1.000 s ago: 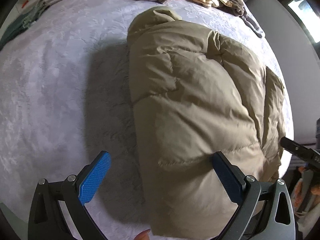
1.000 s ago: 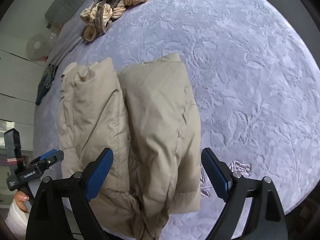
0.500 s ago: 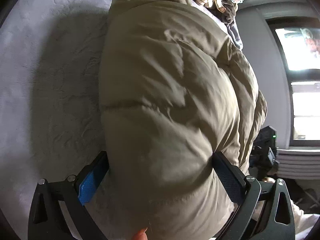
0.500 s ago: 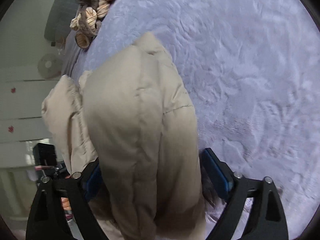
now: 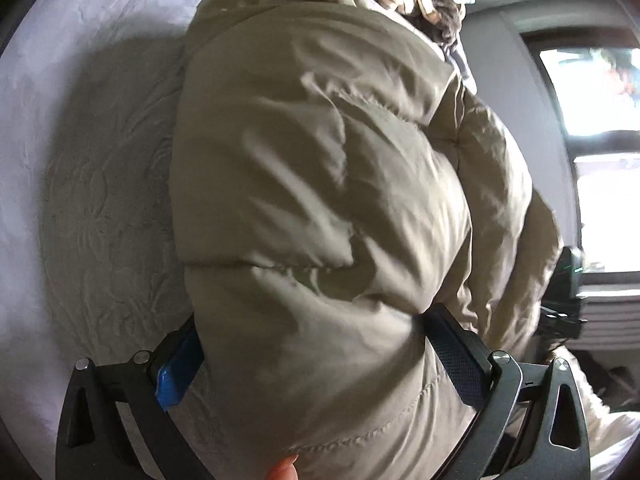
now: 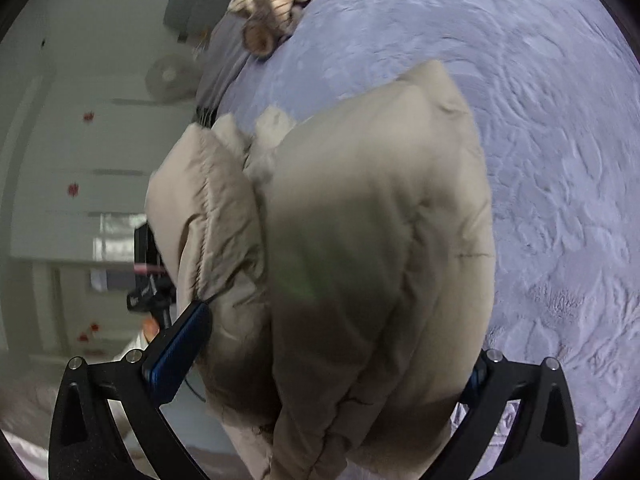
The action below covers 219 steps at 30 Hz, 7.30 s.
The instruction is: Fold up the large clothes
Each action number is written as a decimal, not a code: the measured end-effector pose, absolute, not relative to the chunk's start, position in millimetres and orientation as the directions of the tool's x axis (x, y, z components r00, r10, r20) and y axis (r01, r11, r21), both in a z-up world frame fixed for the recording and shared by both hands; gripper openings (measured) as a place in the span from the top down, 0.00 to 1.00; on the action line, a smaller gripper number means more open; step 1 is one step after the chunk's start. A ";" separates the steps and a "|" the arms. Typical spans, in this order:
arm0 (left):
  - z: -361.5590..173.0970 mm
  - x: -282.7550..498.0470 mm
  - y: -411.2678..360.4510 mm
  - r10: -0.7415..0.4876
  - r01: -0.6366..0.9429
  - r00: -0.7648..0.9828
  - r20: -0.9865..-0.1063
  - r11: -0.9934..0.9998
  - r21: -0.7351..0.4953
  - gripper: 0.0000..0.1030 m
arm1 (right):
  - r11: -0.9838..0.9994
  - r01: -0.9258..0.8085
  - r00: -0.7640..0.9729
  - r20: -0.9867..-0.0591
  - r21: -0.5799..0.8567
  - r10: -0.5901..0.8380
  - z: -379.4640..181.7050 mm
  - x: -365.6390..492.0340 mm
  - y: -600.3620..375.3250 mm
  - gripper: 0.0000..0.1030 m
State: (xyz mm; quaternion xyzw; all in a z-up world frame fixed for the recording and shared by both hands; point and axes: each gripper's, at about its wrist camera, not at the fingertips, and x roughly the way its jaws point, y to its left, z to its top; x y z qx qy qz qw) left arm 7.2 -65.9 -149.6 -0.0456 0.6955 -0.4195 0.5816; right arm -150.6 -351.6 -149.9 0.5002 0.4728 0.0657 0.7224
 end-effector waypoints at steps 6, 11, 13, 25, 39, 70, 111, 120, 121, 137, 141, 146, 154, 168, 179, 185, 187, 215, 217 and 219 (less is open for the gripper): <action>-149.2 5.5 -72.7 -0.554 0.389 -0.302 -0.776 0.671 -0.631 0.01 | 0.477 0.332 0.552 -0.578 0.813 0.601 -133.2 -144.1 -352.1 0.00; -140.3 -7.5 -83.0 -0.518 0.433 -0.267 -0.813 0.689 -0.581 0.01 | 0.620 0.399 0.432 -0.735 0.675 0.523 -138.4 -120.3 -338.5 0.00; -139.5 -12.2 -86.5 -0.518 0.439 -0.262 -0.815 0.688 -0.578 0.01 | 0.679 0.423 0.375 -0.798 0.601 0.472 -147.0 -111.2 -336.1 0.00; -165.4 8.6 -88.0 -0.599 0.320 -0.346 -0.722 0.648 -0.691 0.01 | 0.444 0.440 0.445 -0.619 0.780 0.647 -217.1 -88.0 -358.5 0.00; -85.2 29.5 -93.3 -0.644 0.470 -0.304 -0.702 0.540 -0.699 0.23 | 0.396 0.444 0.578 -0.595 0.804 0.559 -160.9 -67.6 -332.2 0.44; -110.2 189.0 -107.2 -0.479 0.541 0.135 -0.867 0.769 -0.340 0.07 | 0.545 0.521 0.548 -0.747 0.657 0.376 -165.7 73.3 -382.1 0.22; -94.6 81.2 -70.0 -0.217 0.554 0.227 -0.949 0.831 -0.057 0.01 | 0.732 0.580 0.390 -0.911 0.357 0.135 -140.2 -9.8 -285.8 0.60; -59.9 49.4 -44.3 -0.165 0.556 0.311 -0.936 0.830 0.039 0.01 | 0.743 0.578 0.382 -0.916 0.339 0.121 -103.4 -49.0 -248.9 0.45; -58.1 47.9 -41.0 -0.176 0.557 0.296 -0.939 0.830 0.019 0.01 | 0.743 0.579 0.376 -0.919 0.335 0.120 -99.7 -54.0 -244.3 0.43; 47.8 7.2 2.6 -0.264 0.502 0.384 -0.885 0.864 -0.040 0.01 | 0.799 0.561 0.490 -0.865 0.216 -0.110 21.2 -89.0 -197.4 0.00; 74.0 6.6 6.5 -0.273 0.496 0.421 -0.865 0.868 -0.032 0.01 | 0.803 0.569 0.507 -0.845 0.177 -0.173 43.3 -86.0 -196.1 0.00; 100.3 5.8 11.3 -0.271 0.478 0.456 -0.847 0.878 -0.023 0.01 | 0.809 0.570 0.512 -0.831 0.141 -0.216 71.2 -84.4 -193.1 0.00; 123.4 3.7 15.9 -0.253 0.449 0.496 -0.831 0.893 -0.004 0.01 | 0.824 0.555 0.538 -0.805 0.113 -0.252 96.1 -80.3 -186.5 0.00; 126.7 1.6 11.9 -0.237 0.445 0.501 -0.833 0.896 0.012 0.01 | 0.816 0.568 0.529 -0.808 0.108 -0.261 95.5 -77.8 -190.1 0.00; 124.8 3.5 10.7 -0.235 0.443 0.498 -0.834 0.896 0.013 0.01 | 0.816 0.567 0.529 -0.809 0.113 -0.256 93.7 -80.6 -189.4 0.00; 124.5 4.2 10.8 -0.235 0.445 0.497 -0.835 0.896 0.013 0.01 | 0.816 0.567 0.529 -0.809 0.113 -0.256 94.3 -79.9 -189.1 0.00; 123.9 4.4 10.5 -0.236 0.446 0.497 -0.835 0.895 0.013 0.01 | 0.816 0.566 0.530 -0.809 0.113 -0.256 94.5 -80.1 -189.1 0.00; 118.8 4.0 9.8 -0.227 0.441 0.494 -0.839 0.897 0.017 0.01 | 0.818 0.564 0.528 -0.811 0.112 -0.252 92.6 -80.3 -191.1 0.00; 119.0 4.8 9.1 -0.226 0.442 0.495 -0.839 0.897 0.019 0.01 | 0.819 0.563 0.527 -0.812 0.111 -0.252 92.2 -80.6 -191.7 0.00; 118.7 5.2 9.0 -0.226 0.443 0.493 -0.840 0.896 0.019 0.01 | 0.819 0.562 0.527 -0.812 0.112 -0.251 91.9 -80.7 -192.2 0.00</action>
